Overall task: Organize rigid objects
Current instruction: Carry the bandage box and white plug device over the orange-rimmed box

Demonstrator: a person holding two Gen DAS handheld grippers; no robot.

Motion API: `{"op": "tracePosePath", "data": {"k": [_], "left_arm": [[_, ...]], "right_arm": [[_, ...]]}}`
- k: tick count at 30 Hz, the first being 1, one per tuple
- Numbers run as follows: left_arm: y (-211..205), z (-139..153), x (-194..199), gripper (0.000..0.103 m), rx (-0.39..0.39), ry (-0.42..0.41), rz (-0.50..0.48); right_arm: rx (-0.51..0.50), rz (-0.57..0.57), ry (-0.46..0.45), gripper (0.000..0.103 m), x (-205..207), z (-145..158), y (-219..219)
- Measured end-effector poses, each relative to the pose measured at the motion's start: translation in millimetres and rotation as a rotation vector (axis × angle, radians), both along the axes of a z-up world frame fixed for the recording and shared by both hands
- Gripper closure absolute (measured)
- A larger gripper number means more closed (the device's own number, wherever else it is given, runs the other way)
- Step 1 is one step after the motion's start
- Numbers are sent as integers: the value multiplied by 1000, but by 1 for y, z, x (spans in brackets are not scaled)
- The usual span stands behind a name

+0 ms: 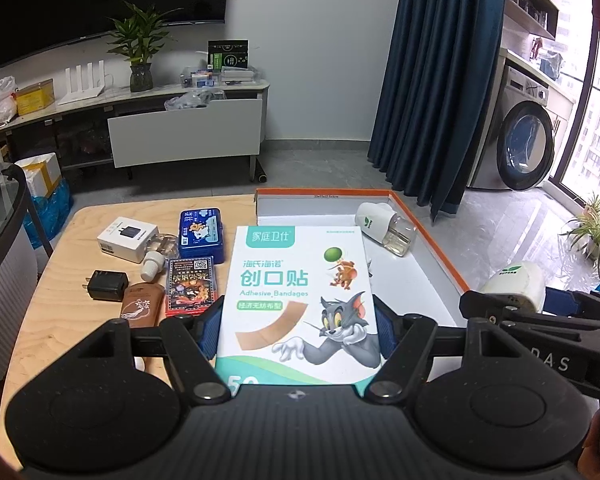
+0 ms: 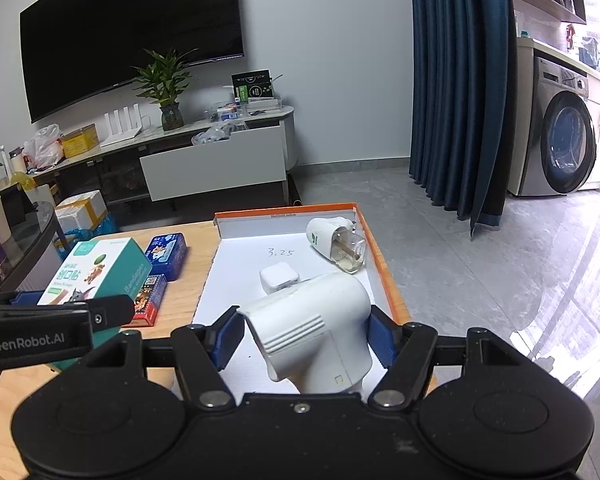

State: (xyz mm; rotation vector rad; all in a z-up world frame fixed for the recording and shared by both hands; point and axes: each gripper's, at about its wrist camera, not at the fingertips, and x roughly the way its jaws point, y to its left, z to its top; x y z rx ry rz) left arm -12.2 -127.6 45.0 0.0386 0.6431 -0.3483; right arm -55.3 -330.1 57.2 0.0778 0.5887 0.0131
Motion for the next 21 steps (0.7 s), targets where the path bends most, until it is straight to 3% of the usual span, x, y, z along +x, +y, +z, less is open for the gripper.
{"op": "tracePosePath", "data": {"k": [21], "left_arm": [[1,-4,5,31,4,11,8]], "right_arm": [[-15,17,19,25,11,-4,7]]}}
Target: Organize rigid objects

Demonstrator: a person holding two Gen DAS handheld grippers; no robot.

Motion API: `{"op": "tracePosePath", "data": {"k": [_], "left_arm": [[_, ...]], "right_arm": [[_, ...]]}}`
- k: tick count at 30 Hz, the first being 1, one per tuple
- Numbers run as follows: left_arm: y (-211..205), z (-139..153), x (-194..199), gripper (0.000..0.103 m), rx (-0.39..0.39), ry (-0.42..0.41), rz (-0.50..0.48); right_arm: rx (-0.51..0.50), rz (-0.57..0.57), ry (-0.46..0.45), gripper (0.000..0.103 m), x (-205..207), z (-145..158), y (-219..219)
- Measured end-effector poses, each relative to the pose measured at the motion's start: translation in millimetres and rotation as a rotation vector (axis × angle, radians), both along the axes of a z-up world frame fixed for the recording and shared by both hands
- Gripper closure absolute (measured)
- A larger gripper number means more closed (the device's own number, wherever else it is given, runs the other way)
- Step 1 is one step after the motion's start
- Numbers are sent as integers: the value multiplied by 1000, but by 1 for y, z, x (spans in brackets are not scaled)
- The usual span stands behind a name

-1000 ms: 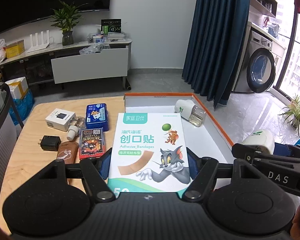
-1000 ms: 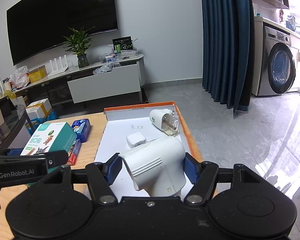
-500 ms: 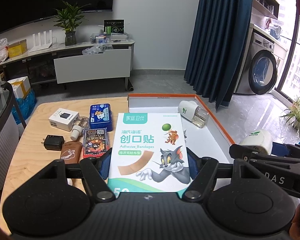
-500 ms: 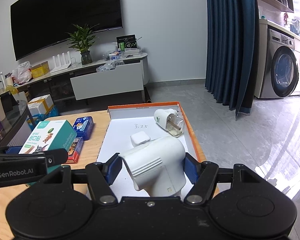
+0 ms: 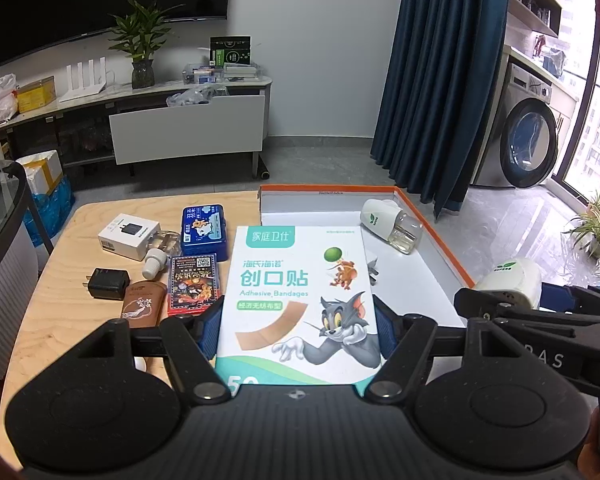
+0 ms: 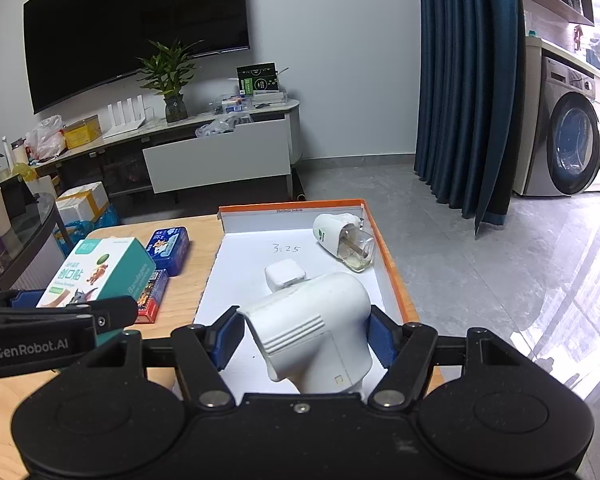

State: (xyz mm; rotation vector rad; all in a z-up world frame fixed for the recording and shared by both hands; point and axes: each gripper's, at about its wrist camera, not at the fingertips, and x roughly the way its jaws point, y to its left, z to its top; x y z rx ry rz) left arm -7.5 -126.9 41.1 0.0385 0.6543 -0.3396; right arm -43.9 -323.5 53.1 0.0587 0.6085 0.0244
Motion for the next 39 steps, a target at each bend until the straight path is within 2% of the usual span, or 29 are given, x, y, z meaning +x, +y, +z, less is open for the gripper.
{"op": "tracePosePath", "data": {"k": [39], "left_arm": [[-1,-7,11,31,18,5,-2]], "right_arm": [[-29,33,31,25,22,-8,8]]}}
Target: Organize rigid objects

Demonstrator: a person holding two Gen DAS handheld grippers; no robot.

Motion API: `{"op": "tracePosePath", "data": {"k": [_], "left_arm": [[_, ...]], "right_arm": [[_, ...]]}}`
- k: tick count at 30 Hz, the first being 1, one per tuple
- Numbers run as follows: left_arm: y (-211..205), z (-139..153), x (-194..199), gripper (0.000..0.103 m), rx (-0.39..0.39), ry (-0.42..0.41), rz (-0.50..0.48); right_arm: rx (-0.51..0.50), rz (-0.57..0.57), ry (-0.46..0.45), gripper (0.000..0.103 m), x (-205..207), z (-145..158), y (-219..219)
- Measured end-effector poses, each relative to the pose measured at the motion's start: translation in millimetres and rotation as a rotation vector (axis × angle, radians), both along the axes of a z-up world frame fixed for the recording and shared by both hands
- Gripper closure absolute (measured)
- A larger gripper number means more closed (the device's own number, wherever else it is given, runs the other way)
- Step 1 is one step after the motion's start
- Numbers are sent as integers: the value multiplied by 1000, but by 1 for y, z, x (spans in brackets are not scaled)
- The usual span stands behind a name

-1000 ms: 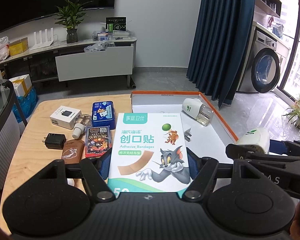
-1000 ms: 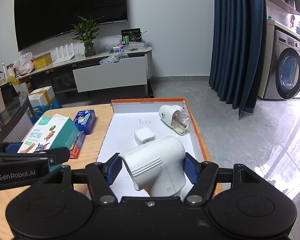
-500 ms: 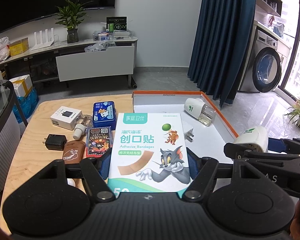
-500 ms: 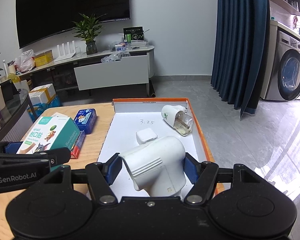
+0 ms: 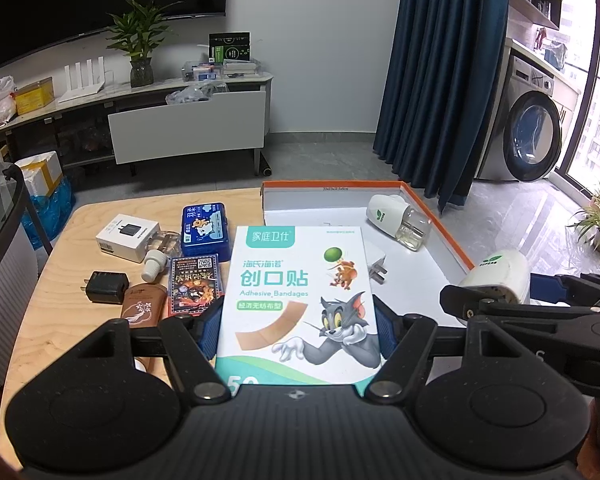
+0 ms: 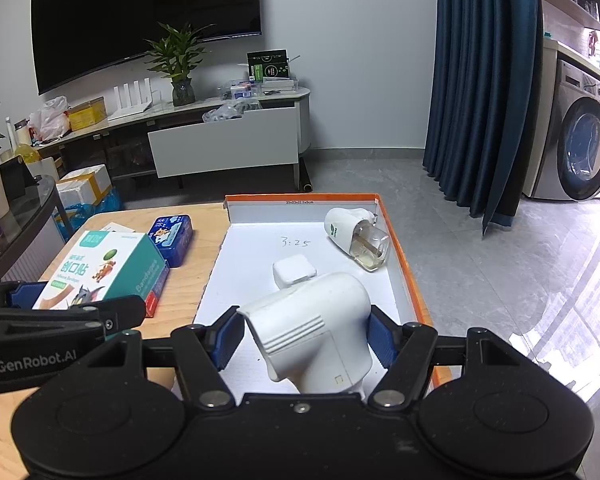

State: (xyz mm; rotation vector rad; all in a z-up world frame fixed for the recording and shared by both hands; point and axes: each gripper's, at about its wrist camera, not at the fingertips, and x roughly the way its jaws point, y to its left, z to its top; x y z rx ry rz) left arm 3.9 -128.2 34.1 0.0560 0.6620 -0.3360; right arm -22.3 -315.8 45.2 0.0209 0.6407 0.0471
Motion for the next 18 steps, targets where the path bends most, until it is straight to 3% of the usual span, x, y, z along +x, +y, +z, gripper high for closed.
{"op": "tracePosePath", "data": {"k": [18], "left_arm": [[0,0,0,31,-1,5,3]], "right_arm": [[1,6,2,25,2,-4,3]]}}
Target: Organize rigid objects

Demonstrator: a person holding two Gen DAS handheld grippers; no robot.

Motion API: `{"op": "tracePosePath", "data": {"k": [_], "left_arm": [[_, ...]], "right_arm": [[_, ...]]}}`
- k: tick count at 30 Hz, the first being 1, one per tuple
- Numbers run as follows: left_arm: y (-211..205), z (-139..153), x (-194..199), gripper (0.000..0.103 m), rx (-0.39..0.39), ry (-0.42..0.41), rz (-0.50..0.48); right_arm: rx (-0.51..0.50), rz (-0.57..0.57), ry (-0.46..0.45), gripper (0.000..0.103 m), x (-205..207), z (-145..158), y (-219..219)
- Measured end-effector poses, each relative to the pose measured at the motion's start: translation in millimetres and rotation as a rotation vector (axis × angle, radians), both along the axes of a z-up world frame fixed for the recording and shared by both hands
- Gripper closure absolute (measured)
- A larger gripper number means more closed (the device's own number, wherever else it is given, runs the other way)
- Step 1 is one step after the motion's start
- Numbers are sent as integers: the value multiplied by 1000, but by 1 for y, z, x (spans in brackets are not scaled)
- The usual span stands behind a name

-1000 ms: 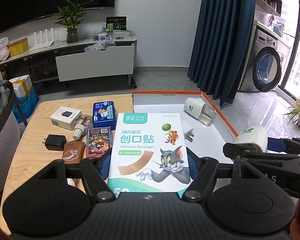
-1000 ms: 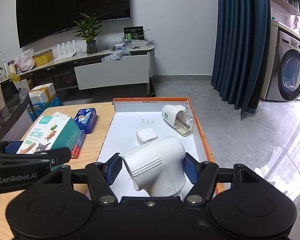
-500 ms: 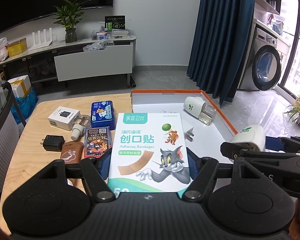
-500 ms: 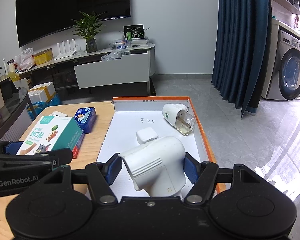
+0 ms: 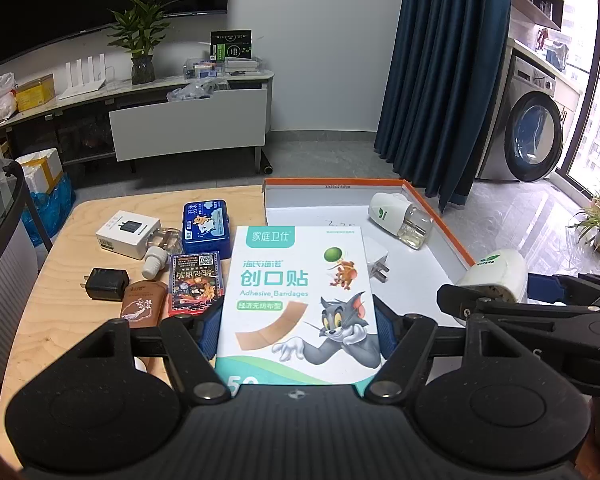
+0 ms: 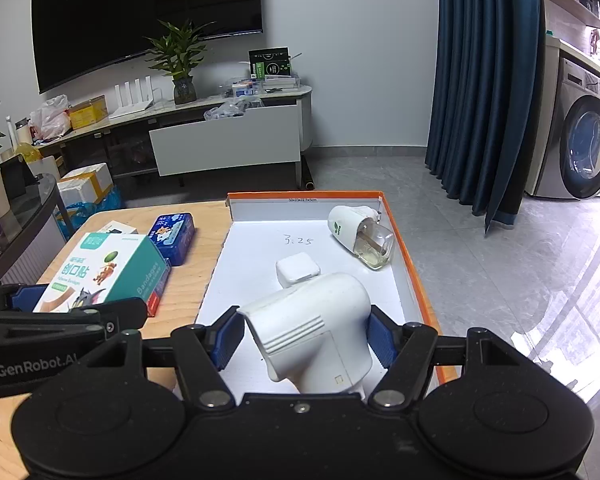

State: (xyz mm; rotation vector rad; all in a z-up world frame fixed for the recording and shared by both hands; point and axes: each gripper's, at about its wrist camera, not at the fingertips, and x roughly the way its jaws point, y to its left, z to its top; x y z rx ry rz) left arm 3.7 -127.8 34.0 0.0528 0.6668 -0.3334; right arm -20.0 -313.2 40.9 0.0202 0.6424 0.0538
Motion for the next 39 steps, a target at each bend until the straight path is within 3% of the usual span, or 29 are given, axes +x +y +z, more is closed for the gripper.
{"op": "tracePosePath", "data": {"k": [39], "left_arm": [[-3,-1,-1,31,7,-2,-1]], "right_arm": [[4,3,7,25,-1,-2,3]]}}
